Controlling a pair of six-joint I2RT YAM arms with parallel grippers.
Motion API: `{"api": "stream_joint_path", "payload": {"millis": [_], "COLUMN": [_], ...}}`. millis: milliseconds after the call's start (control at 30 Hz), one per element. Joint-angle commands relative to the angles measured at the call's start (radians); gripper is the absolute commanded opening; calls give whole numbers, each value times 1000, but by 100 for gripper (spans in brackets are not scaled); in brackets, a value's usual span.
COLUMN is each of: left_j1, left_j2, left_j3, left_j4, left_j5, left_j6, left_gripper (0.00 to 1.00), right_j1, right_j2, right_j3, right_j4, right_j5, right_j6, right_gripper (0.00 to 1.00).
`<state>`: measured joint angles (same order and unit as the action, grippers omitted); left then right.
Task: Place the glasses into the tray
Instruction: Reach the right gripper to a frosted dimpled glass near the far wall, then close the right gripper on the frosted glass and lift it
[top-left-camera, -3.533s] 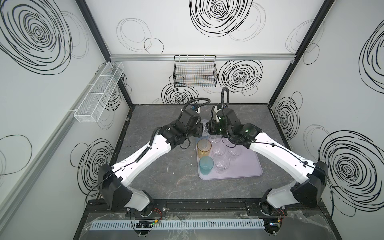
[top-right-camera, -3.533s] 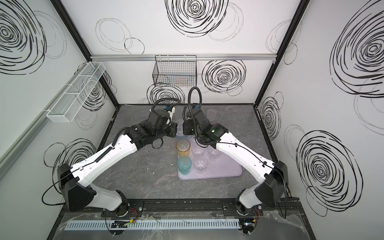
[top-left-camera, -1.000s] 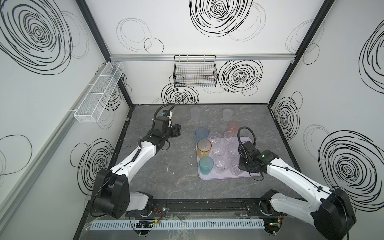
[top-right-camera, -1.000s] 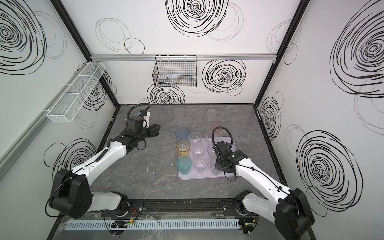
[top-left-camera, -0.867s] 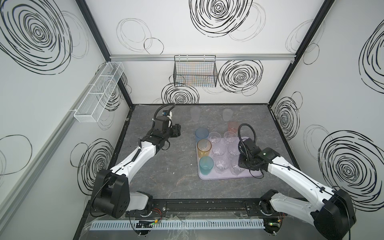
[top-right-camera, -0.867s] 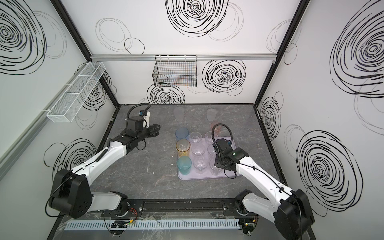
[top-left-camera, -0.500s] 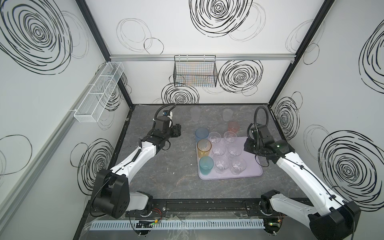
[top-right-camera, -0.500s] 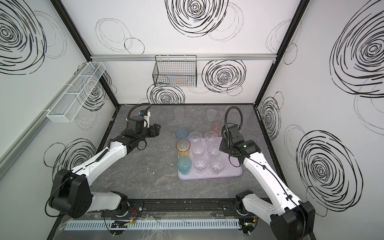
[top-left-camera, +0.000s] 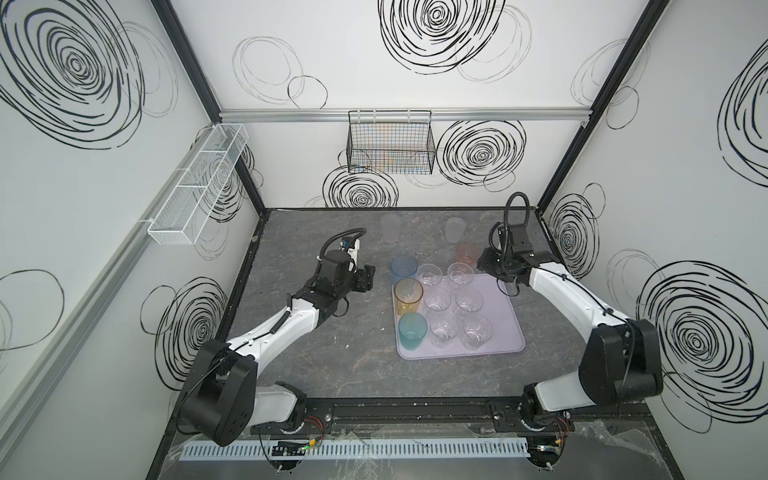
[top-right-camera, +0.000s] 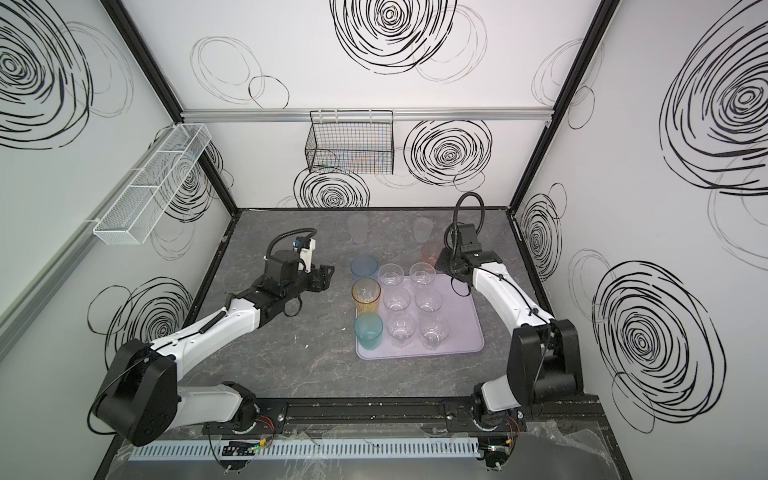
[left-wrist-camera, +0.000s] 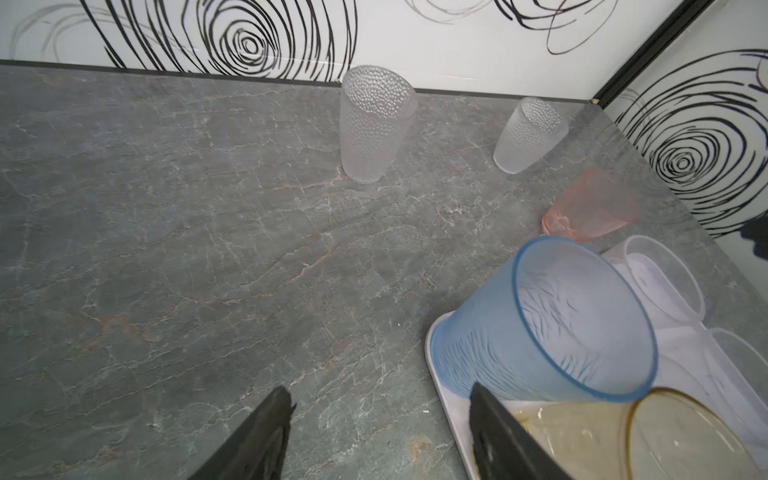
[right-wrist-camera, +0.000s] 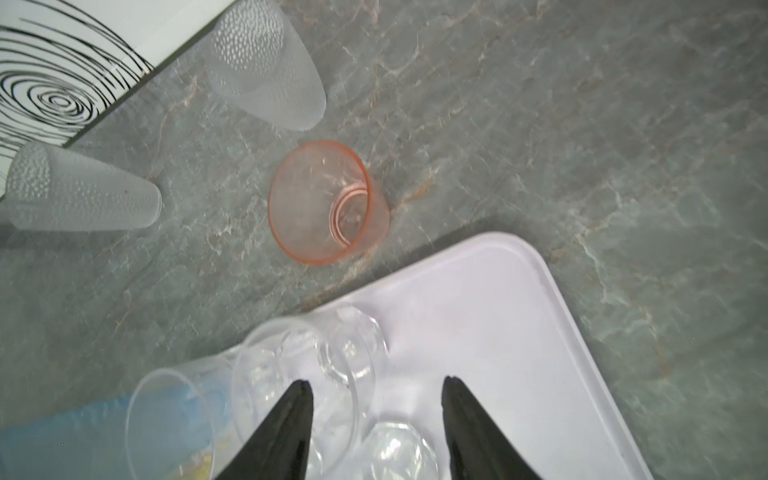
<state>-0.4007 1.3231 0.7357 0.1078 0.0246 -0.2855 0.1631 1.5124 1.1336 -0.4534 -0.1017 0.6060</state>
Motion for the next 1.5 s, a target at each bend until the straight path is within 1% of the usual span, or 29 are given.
{"api": "stream_joint_path", "payload": {"millis": [0,67,167,300,400,500,600,667,800,900,967,1100,1167,1267,1400,1467], "left_j1": [-12,-18,-19,-3,11,21,25,29,40,39,40,38,37,37,38,38], "left_j2": [-11,-5,12,33,43,47,47,45,42,41,45,48,47,43,42,43], "left_j3": [-30,-39,-32,18,46,50,34,18,0,-14,-15,-14,-13,-16,-16,-16], "left_j4": [116,131,115,63,55,53,59,64,57,64,69,78,77,73,73,75], "left_j5": [-5,-3,-6,12,13,-9,-24,-60,-108,-124,-120,-107,-107,-114,-114,-111], "left_j6": [19,19,5,-36,-49,-57,-58,-56,-52,-52,-54,-56,-53,-42,-37,-37], "left_gripper": [72,73,73,73,73,72,73,73,78,82,83,83,83,83,83,83], "right_j1": [-7,-15,9,98,153,197,253,281,301,305,306,323,323,323,326,322], "right_j2": [69,127,217,315,365,423,490,541,637,692,741,834,900,978,1008,1025], "right_j3": [86,138,269,424,458,490,542,581,673,720,778,892,984,1094,1113,1139], "right_j4": [59,50,-9,-42,29,142,219,265,283,311,308,325,282,208,231,210], "right_j5": [50,29,10,36,12,-58,-43,-39,-46,-29,-19,22,28,38,48,59], "right_j6": [4,4,-19,-21,17,80,100,109,140,135,123,62,55,45,12,-3], "right_gripper": [59,60,61,62,61,62,64,65,65,65,65,64,64,62,58,53]}}
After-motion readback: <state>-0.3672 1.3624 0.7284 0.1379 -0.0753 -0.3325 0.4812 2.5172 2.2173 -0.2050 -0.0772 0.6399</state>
